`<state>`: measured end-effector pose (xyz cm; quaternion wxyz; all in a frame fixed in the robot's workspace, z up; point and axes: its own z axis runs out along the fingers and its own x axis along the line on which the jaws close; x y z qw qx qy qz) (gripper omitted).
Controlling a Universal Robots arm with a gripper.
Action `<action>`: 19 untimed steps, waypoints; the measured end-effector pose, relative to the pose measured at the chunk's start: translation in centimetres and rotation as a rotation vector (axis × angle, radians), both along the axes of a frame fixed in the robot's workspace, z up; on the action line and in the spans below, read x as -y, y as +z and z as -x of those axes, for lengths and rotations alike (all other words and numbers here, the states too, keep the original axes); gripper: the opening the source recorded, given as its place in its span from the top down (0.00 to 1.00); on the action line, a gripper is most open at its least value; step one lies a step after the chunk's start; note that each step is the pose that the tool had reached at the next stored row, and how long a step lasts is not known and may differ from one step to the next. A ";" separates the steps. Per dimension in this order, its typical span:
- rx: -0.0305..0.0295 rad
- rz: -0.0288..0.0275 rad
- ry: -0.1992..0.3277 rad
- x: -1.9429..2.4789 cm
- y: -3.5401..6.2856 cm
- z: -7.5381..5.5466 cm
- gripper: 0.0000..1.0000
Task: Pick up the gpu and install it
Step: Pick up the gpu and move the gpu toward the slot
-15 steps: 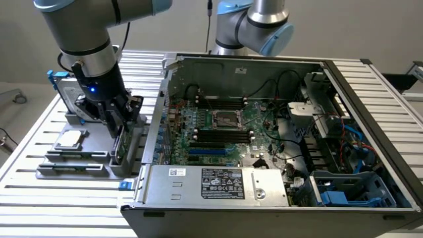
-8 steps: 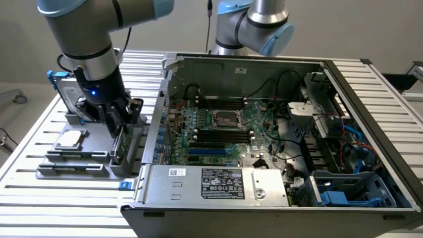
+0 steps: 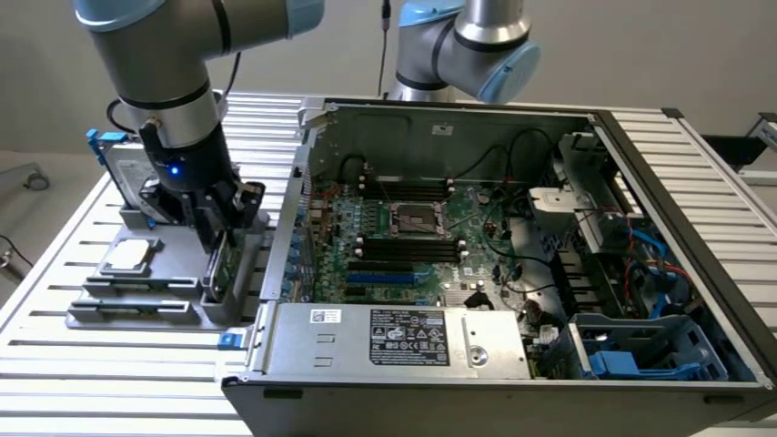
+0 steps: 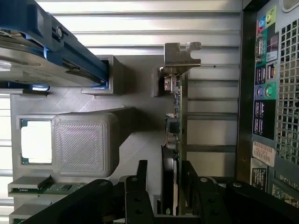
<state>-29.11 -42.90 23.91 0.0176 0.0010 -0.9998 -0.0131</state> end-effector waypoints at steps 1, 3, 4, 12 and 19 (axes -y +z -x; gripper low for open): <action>0.0000 0.0065 0.000 0.00 0.01 0.0 0.58; -0.0001 0.0215 0.000 -0.03 0.01 0.0 0.58; 0.0000 0.0271 0.000 -0.04 0.00 0.0 0.58; 0.0208 0.0351 0.000 -0.37 0.00 0.0 0.58; 0.0218 0.0350 0.000 -0.48 0.01 0.2 0.58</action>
